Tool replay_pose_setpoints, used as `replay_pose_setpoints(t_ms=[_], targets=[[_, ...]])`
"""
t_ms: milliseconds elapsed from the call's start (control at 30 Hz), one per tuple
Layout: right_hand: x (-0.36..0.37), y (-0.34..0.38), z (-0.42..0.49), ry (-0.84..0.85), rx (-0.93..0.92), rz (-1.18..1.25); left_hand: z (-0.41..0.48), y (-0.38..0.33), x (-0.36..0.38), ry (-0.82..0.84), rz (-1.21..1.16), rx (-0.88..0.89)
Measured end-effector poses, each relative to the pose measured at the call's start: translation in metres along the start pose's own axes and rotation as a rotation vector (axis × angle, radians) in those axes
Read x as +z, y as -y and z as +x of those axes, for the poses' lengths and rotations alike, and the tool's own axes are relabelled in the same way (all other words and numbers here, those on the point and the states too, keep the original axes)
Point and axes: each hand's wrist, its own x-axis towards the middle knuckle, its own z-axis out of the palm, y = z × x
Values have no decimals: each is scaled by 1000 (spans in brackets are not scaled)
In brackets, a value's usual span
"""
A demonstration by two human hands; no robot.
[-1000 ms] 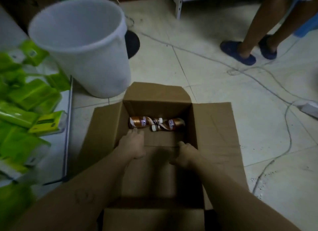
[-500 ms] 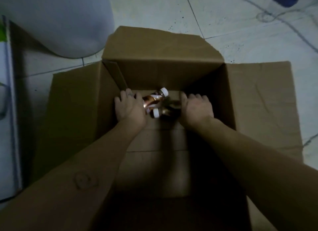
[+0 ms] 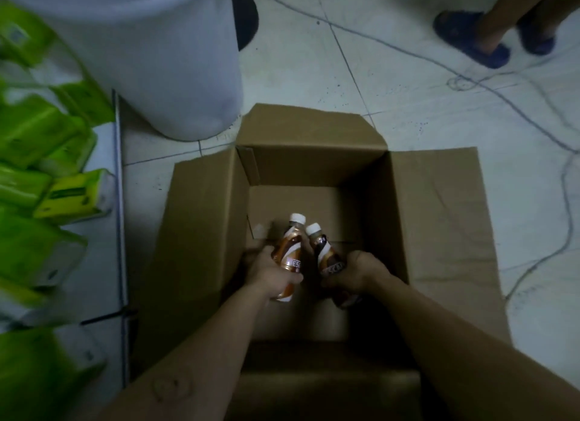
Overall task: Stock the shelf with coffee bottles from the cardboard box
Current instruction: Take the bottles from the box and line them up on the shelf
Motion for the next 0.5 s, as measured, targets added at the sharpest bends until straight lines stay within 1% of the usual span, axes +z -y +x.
replay_pose_setpoints(t_ms=[133, 267, 367, 500], targets=[[-36, 27, -67, -109, -195, 187, -74, -29, -26, 8, -184, 168], [-81, 54, -164, -239, -442, 300, -160, -69, -67, -75, -216, 428], [-109, 75, -246, -298, -629, 387, -235, -94, -110, -156, -199, 632], [-126, 111, -350, -364, -891, 515, -338, -118, -170, -347, -179, 851]])
